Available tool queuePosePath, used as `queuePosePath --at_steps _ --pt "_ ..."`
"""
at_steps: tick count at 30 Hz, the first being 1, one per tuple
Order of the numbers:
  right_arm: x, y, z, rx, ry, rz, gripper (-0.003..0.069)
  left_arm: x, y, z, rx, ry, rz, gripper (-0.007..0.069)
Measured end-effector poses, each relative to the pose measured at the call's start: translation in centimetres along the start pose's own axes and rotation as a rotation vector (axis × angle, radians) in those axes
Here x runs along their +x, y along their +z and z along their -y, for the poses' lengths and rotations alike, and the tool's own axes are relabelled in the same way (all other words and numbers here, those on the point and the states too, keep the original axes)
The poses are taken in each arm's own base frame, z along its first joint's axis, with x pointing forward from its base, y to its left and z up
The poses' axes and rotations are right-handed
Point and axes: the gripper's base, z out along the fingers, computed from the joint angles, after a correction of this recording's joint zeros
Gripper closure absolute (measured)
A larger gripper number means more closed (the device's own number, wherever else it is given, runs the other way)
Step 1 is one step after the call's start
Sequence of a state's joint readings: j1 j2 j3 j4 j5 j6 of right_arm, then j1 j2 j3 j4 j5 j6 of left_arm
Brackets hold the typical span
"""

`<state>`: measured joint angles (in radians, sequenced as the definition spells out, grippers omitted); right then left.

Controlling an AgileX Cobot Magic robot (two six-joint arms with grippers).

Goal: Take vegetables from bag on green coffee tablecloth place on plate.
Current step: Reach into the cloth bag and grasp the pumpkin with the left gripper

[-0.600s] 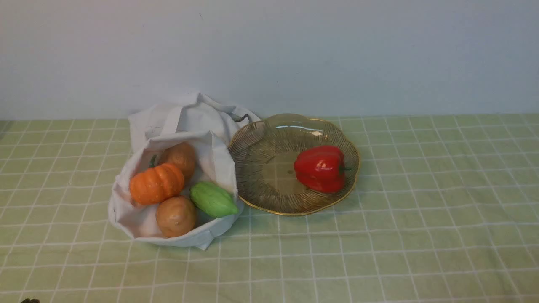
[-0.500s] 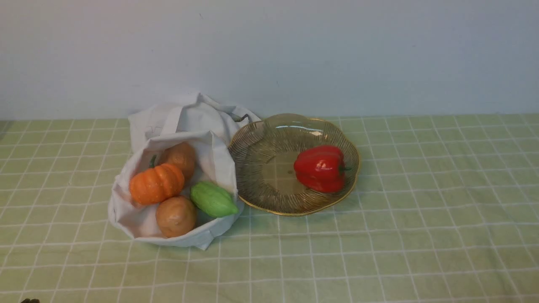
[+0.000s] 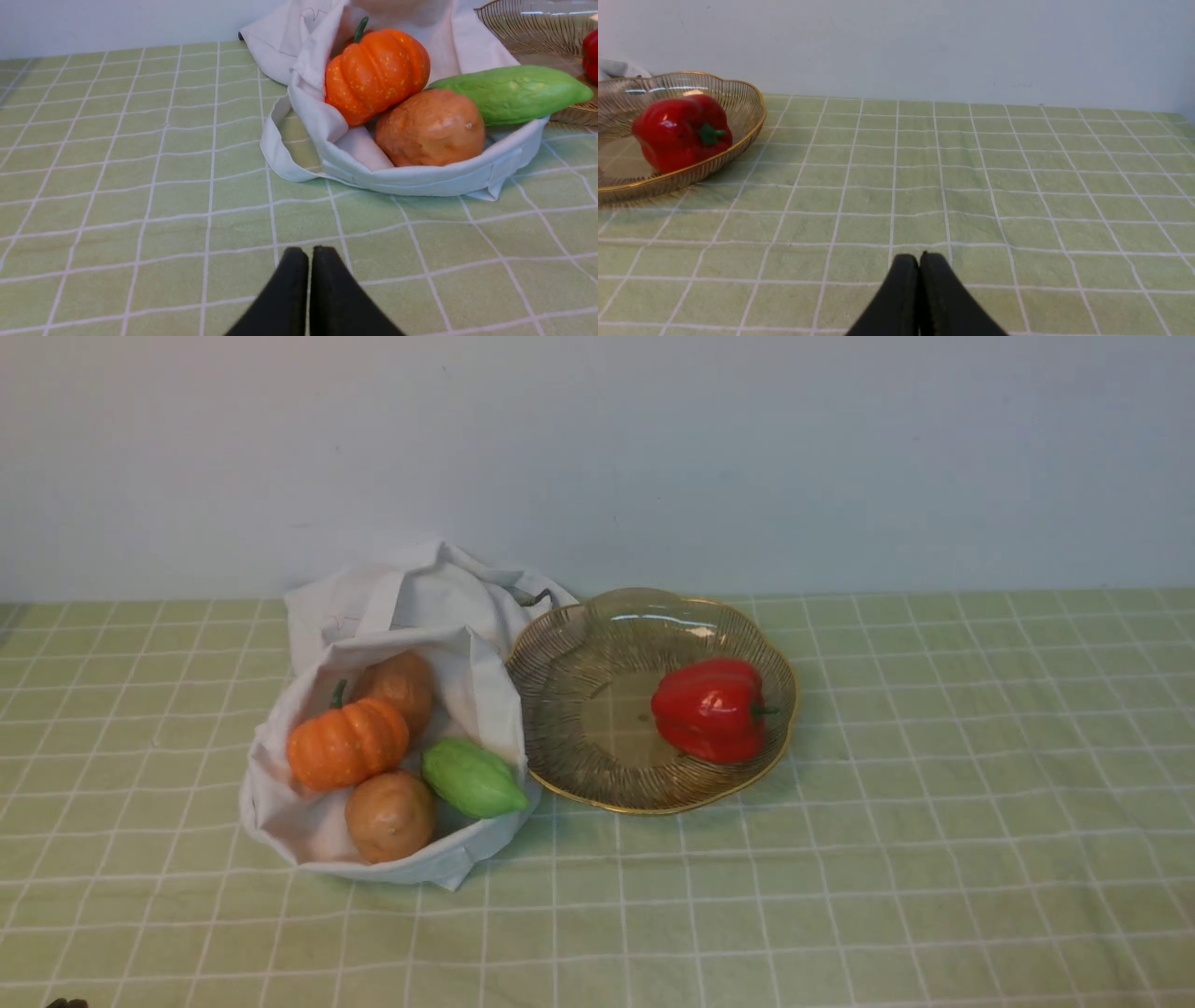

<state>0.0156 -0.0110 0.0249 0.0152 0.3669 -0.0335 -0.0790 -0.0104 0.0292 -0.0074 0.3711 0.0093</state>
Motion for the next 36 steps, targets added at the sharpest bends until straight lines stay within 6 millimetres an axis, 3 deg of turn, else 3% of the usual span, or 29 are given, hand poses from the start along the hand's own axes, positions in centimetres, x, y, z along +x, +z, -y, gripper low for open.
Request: queuePosePath --at_steps 28,34,36 --pt "0.0 0.0 0.0 0.0 0.0 0.0 0.0673 0.0 0.0 0.0 0.005 -0.023 0.0 0.0629" --pt "0.0 0.0 0.0 0.0 0.0 0.0 0.0673 -0.2 -0.1 1.2 0.129 -0.522 -0.012 0.0629" --pt "0.0 0.0 0.0 0.0 0.0 0.0 0.0673 -0.5 -0.2 1.8 0.217 -0.835 -0.03 0.0629"
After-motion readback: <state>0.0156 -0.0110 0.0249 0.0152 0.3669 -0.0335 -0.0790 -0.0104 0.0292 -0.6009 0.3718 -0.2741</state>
